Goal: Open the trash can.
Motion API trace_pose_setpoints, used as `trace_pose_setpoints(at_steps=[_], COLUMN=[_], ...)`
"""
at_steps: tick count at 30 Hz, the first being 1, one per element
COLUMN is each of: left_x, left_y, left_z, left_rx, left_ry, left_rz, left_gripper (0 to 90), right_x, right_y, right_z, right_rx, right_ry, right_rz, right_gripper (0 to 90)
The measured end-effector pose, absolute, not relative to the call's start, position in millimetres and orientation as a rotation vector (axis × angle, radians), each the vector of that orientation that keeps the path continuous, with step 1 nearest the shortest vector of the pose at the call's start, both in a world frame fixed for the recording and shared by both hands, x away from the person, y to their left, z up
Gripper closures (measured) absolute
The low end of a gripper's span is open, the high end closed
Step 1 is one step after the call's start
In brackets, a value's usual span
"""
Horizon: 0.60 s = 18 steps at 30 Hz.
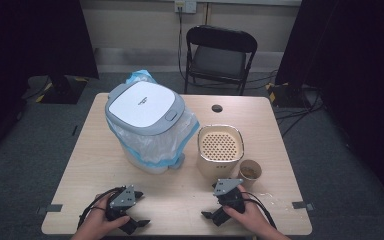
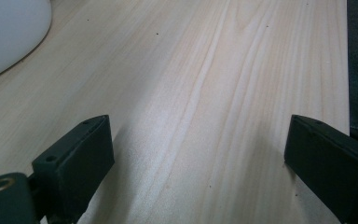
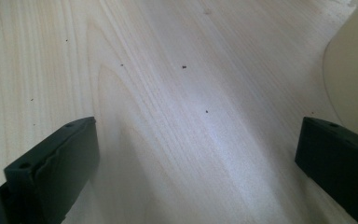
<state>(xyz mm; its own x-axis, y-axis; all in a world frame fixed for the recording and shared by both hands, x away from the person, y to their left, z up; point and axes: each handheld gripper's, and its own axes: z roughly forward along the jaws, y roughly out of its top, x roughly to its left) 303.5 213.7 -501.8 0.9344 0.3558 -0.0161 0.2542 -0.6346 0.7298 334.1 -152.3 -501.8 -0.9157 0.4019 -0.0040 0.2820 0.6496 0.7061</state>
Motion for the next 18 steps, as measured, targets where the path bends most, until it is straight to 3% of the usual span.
trace_pose_setpoints(at_steps=[14, 17, 18], left_x=[303.2, 303.2, 303.2], left_y=[212.4, 212.4, 212.4], left_z=[-502.6, -502.6, -502.6], left_rx=[2.279, 2.279, 2.279], left_ry=[0.435, 0.435, 0.436], left_rz=[0.161, 0.161, 0.161], left_gripper=[6.2, 6.2, 6.2], right_x=[336.1, 336.4, 336.1], right_y=[-150.8, -150.1, -149.7], right_z=[-499.1, -496.8, -494.8], right_rx=[0.543, 0.522, 0.518], right_ry=[2.735, 2.754, 2.765], right_rz=[1.084, 1.073, 1.068], right_gripper=[0.2, 6.0, 12.5])
